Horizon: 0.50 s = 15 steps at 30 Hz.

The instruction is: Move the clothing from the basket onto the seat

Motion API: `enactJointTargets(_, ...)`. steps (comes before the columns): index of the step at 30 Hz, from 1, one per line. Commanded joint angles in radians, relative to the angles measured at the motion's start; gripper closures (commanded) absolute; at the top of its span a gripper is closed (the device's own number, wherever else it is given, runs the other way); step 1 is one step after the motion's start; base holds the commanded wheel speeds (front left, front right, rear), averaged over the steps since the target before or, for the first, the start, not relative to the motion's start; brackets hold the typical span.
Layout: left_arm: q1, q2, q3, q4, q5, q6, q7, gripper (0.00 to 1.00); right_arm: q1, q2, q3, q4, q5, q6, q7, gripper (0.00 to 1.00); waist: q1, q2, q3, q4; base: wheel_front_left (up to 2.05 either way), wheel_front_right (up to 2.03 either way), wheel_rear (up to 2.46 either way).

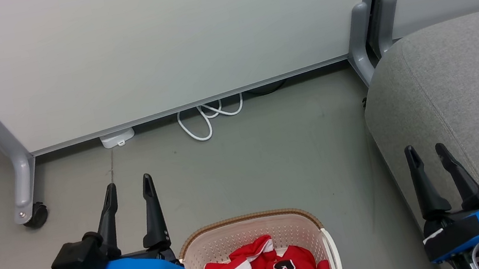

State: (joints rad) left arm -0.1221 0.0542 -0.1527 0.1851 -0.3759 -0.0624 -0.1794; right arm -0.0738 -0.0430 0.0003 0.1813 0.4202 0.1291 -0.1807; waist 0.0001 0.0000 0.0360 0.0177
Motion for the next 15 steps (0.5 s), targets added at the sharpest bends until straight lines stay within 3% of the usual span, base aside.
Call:
enactJointTargets(1,-0.02,0.003,-0.007,-0.004,0.026,-0.005,-0.011,0.0,-0.013,-0.008,0.003,-0.007,-0.024,0.002,-0.009,0.0,0.0,0.0,0.001,0.0,0.0,0.0,0.0)
enactJointTargets(15,-0.029,-0.002,-0.024,0.017,0.135,-0.024,-0.04,0.0,-0.015,-0.009,0.012,0.006,-0.138,0.002,-0.039,0.0,-0.0001,0.0,0.009,0.006,0.0,0.0,0.0)
